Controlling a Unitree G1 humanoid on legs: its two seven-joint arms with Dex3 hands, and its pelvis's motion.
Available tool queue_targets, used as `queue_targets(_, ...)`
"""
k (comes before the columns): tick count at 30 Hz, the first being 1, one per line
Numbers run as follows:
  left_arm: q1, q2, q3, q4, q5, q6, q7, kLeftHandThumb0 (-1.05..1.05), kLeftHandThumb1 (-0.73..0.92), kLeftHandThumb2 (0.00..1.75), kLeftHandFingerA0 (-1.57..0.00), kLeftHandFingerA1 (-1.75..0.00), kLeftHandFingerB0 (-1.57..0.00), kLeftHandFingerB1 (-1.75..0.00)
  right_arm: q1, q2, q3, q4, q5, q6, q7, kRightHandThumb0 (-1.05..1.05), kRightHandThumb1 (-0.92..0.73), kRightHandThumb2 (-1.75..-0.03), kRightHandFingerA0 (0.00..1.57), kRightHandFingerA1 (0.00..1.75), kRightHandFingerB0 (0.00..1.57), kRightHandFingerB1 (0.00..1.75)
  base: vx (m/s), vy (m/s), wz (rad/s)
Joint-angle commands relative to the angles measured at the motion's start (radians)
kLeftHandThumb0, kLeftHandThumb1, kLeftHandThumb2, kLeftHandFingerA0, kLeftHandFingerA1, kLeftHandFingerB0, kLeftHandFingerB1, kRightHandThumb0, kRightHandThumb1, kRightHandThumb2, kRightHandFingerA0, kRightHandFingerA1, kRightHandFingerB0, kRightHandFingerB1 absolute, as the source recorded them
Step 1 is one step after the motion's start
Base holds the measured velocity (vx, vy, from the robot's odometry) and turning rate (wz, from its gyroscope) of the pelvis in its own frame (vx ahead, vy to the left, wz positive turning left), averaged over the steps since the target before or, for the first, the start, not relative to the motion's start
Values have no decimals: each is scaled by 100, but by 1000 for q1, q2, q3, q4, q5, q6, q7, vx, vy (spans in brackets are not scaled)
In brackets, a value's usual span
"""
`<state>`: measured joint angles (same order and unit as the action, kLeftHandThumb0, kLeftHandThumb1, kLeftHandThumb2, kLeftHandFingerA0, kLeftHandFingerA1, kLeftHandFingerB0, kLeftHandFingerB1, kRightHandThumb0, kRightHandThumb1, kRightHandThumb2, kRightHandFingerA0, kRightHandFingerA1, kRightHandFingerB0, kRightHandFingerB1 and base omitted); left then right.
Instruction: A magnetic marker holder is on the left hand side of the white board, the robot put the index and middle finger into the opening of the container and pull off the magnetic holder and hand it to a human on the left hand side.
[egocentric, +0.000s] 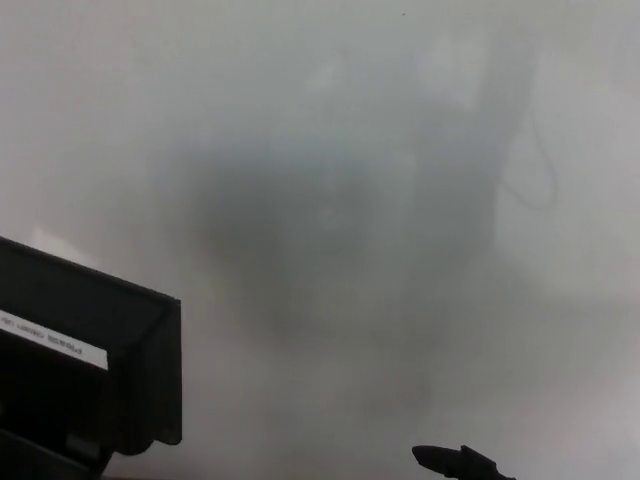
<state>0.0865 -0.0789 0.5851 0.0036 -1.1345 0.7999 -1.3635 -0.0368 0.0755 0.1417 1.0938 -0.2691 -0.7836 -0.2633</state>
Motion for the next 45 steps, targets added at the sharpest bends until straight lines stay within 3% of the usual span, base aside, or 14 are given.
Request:
queue_targets(1,18,44,5,0,-87,-22,-46,-99,40,85,-49,-41,-34,-43,1,-14,4,10,-12,11,-24,-43,-67,-63,87,54,60,46,0,0,0)
queue_targets(2,27,43,2,1,-92,-24,-49,-96,50,59,-58,-40,-39,-39,6,-14,6,11,-13,12,-24,-44,-66,-64,87,53,60,45,0,0,0)
queue_targets(3,38,40,-1,1,-98,-24,-53,-96,50,59,-58,-40,-39,-39,14,-15,8,11,-13,14,-22,-44,-66,-64,87,53,60,45,0,0,0)
queue_targets(4,41,48,-6,9,-101,-18,-57,-96,41,86,-56,-48,-38,-45,16,-14,7,12,-9,14,-16,-43,-65,-64,88,54,60,45,0,0,0)
queue_targets(11,43,75,-25,69,-78,-52,-82,-94,42,85,-39,-41,-34,-44,9,-8,-1,32,7,12,3,-39,-69,-61,87,51,62,45,0,0,0)
queue_targets(12,43,71,-24,70,-75,-64,-76,-95,55,59,-45,-36,-39,-39,8,-9,0,33,5,14,1,-42,-65,-63,86,54,59,46,0,0,0)
queue_targets(18,62,63,-46,61,-64,-93,-69,-92,43,86,-39,-44,-32,-47,18,-13,6,48,-9,0,-22,-42,-65,-63,88,54,61,46,0,0,0)
queue_targets(24,63,89,-70,71,-57,-91,-65,-95,44,84,-40,-42,-32,-47,12,-10,11,47,-13,0,-27,-43,-65,-64,88,54,60,46,0,0,0)
queue_targets(25,72,97,-81,73,-54,-84,-57,-90,50,57,-46,-36,-40,-41,18,-11,12,46,-13,-1,-27,-44,-66,-63,87,54,60,46,0,0,0)
queue_targets(30,86,119,-107,95,-44,-83,-47,-86,38,78,-39,-43,-37,-45,26,-9,10,42,-11,-2,-30,-41,-65,-62,88,54,62,46,0,0,0)
queue_targets(32,75,129,-118,115,-31,-96,-70,-83,47,56,-39,-36,-38,-39,25,-13,15,41,-20,-9,-41,-41,-65,-62,89,54,62,46,0,0,0)
queue_targets(33,73,136,-122,120,-32,-89,-70,-83,37,73,-37,-42,-38,-44,25,-13,14,41,-19,-8,-39,-42,-65,-63,89,54,61,46,0,0,0)
queue_targets(38,78,140,-139,125,-37,-86,-52,-76,37,82,-45,-50,-30,-42,24,-12,9,41,-13,-7,-27,-42,-65,-63,88,54,61,46,0,0,0)
queue_targets(45,71,149,-156,139,-29,-96,-66,-84,37,65,-43,-41,-39,-40,21,-12,9,42,-16,-7,-31,-42,-65,-63,89,54,62,46,0,0,0)
